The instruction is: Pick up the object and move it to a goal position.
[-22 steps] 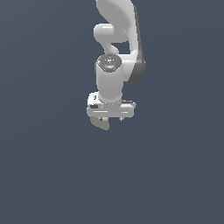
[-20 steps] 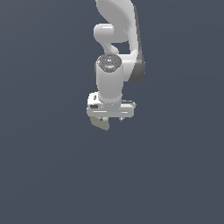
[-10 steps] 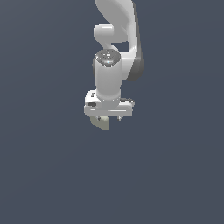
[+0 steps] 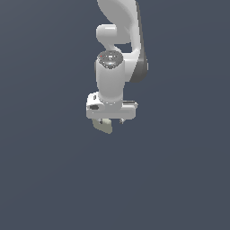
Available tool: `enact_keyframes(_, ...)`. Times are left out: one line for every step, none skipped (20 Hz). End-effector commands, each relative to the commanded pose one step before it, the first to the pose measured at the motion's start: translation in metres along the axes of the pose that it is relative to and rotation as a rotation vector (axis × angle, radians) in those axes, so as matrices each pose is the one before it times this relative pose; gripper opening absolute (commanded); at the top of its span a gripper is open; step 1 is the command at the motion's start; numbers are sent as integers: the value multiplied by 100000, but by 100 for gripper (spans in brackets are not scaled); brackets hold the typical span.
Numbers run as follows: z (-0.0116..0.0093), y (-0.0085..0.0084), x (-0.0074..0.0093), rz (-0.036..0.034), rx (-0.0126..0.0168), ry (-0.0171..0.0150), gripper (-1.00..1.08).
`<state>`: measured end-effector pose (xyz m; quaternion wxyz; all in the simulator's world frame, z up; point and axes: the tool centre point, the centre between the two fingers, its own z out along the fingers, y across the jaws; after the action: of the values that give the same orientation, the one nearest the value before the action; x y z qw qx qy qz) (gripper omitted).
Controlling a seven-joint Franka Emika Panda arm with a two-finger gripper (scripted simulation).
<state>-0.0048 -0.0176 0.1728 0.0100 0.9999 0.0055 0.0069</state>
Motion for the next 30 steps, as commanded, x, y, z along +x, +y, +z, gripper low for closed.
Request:
enact_keyframes(54, 150, -121, -2320, 37, -20, 100)
enact_keyframes(33, 65, -66, -1195, 30, -21, 100)
enact_keyframes(38, 68, -74, -1309, 36, -25, 100)
enact_keyframes(40, 75, -81, -1426, 37, -23, 100)
enact_keyframes(41, 81, -88, -1545, 36, -21, 100)
enact_keyframes(43, 85, -96, -1664, 38, -20, 100)
enact_keyframes(46, 88, -105, -1780, 42, -22, 100)
enact_keyframes(50, 92, -114, -1897, 46, -23, 100)
enact_keyframes(53, 94, -123, -2015, 49, -24, 100)
enact_keyframes(55, 96, -133, -2134, 51, -23, 100)
enact_keyframes(58, 98, -143, -2252, 54, -23, 100)
enact_keyframes(60, 98, -150, -2331, 56, -22, 100)
enact_keyframes(60, 93, -153, -2336, 56, -21, 100)
enact_keyframes(60, 89, -155, -2336, 56, -19, 100)
enact_keyframes(59, 84, -158, -2337, 56, -18, 100)
enact_keyframes(59, 80, -160, -2337, 56, -16, 100)
enact_keyframes(59, 75, -162, -2337, 55, -15, 100)
enact_keyframes(59, 70, -164, -2338, 55, -13, 100)
enact_keyframes(59, 66, -166, -2338, 55, -12, 100)
enact_keyframes(58, 61, -167, -2339, 54, -10, 100)
enact_keyframes(58, 56, -169, -2339, 54, -9, 100)
enact_keyframes(58, 51, -170, -2339, 54, -8, 100)
enact_keyframes(58, 46, -171, -2341, 53, -6, 100)
enact_keyframes(58, 42, -173, -2340, 53, -5, 100)
enact_keyframes(57, 36, -174, -2341, 52, -4, 100)
enact_keyframes(57, 32, -175, -2341, 52, -3, 100)
enact_keyframes(57, 26, -175, -2342, 51, -1, 100)
enact_keyframes(57, 21, -176, -2342, 51, 0, 100)
enact_keyframes(57, 16, -176, -2343, 50, 1, 100)
enact_keyframes(56, 11, -176, -2343, 49, 2, 100)
